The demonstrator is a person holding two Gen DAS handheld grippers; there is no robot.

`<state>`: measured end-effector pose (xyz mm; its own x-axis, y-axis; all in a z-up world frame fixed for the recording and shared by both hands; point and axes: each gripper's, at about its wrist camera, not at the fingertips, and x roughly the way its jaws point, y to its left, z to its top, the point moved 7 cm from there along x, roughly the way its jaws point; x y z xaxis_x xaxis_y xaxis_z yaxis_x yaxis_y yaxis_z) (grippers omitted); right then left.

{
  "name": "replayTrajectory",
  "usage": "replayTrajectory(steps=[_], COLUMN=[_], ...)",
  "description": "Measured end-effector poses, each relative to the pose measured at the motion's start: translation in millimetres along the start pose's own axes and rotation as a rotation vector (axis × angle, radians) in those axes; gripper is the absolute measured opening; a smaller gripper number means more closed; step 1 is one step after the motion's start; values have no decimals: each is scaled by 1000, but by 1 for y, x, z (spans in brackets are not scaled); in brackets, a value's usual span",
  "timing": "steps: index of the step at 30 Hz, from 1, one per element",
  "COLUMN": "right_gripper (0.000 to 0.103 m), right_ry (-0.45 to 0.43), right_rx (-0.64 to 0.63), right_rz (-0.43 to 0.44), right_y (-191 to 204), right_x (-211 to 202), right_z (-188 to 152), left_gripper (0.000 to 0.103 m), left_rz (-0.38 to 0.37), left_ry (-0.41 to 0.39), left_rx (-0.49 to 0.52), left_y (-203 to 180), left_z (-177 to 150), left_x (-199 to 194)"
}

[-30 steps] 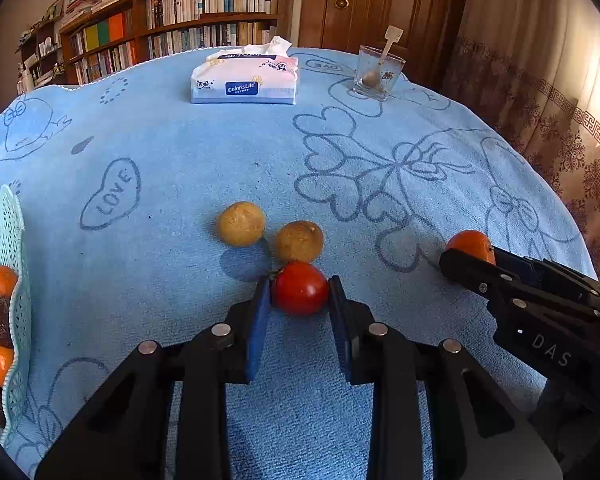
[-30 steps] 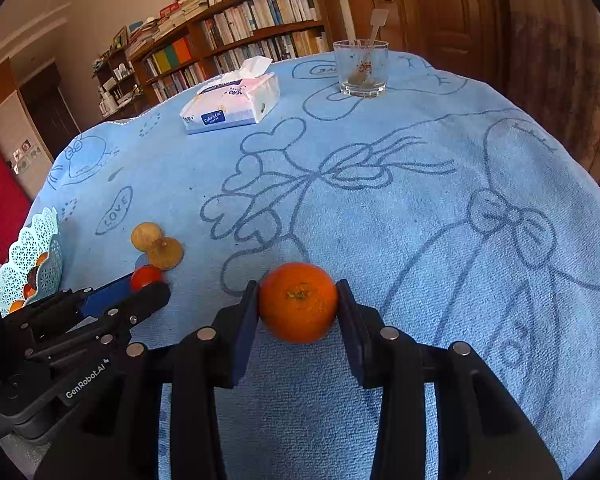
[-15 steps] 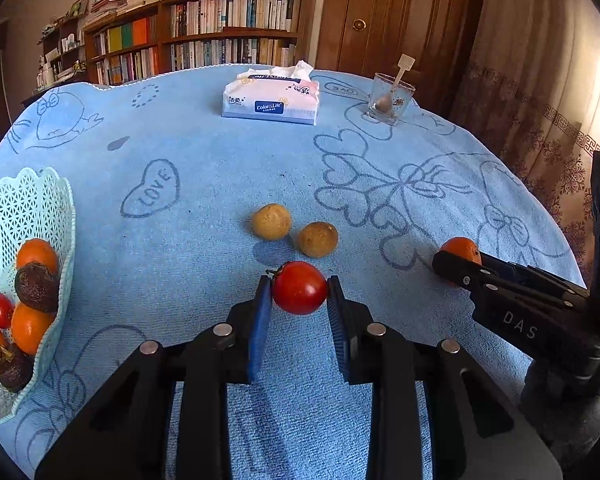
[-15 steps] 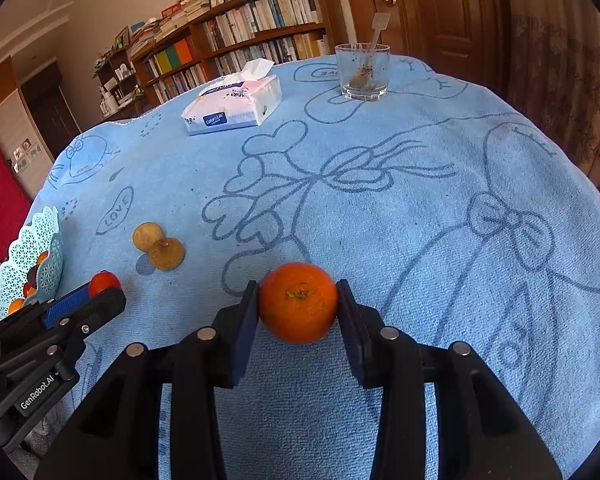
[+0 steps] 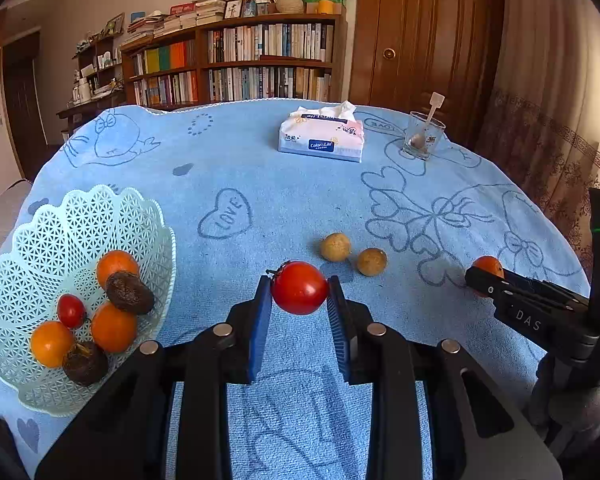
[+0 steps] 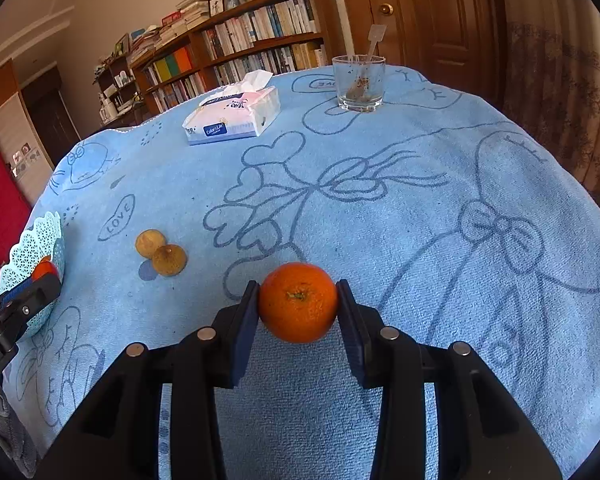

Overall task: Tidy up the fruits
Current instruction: 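Hold the tangerine with the right tool while the left tool grasps the other red tomato, then drop the tomato into the basket with the left tool while the right drops the tangerine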

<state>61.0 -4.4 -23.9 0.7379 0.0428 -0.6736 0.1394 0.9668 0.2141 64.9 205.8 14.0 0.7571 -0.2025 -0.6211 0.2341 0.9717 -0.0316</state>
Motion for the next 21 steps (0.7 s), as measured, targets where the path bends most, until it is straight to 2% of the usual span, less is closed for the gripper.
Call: replayTrajectory(steps=[9, 21], right_gripper=[39, 39], right_ry=[4, 16], right_rx=[0, -11], right_rz=[37, 141], right_y=[10, 55], right_x=[-15, -29], right_z=[-8, -18], left_gripper=[29, 29], left_rz=[45, 107], left_ry=[-24, -69], left_rx=[-37, -83], left_y=[32, 85], left_z=[-1, 5], left_x=[-14, -32])
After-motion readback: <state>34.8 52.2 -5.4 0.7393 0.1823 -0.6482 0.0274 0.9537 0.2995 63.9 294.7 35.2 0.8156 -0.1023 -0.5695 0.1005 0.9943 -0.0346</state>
